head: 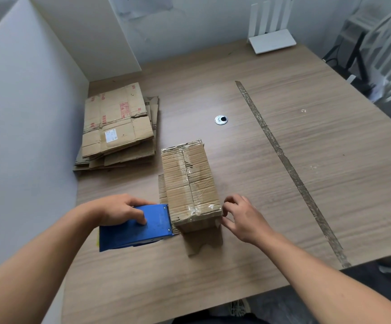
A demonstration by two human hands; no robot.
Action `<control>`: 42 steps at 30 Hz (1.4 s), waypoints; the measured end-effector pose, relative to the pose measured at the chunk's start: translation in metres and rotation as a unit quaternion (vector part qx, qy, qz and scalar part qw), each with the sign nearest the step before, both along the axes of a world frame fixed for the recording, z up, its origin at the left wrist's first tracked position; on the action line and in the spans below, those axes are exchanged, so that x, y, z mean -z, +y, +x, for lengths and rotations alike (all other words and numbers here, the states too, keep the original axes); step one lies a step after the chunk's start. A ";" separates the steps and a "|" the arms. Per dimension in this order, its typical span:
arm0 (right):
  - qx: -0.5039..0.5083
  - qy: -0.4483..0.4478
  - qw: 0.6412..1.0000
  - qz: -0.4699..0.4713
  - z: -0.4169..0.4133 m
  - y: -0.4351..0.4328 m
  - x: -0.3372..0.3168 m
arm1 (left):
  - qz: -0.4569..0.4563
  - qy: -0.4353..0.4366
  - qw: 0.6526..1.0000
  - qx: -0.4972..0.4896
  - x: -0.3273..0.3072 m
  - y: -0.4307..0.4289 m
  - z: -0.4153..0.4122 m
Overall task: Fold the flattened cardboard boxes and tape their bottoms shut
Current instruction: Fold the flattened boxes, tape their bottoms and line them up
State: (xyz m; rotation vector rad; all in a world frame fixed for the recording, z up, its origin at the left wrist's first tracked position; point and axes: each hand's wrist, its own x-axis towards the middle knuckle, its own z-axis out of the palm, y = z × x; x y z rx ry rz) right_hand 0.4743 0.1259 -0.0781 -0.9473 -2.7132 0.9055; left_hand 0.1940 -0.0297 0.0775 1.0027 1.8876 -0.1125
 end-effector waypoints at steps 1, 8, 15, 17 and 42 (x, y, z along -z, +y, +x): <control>-0.003 0.001 1.000 0.001 0.000 0.001 -0.001 | 0.000 0.001 1.000 0.002 0.000 0.000 -0.001; -0.003 -0.008 0.998 -0.063 -0.003 0.005 -0.005 | -0.007 0.005 1.000 0.011 0.001 0.001 -0.002; -0.089 -0.036 0.995 -0.024 -0.009 0.032 -0.035 | -0.013 0.000 1.000 0.011 0.002 0.004 -0.003; -0.101 -0.046 0.994 -0.009 -0.010 0.036 -0.035 | -0.016 -0.003 1.000 0.011 0.001 0.006 -0.003; 0.008 -0.041 0.999 -0.013 0.000 0.007 0.046 | -0.019 -0.012 1.000 0.008 0.001 0.003 -0.001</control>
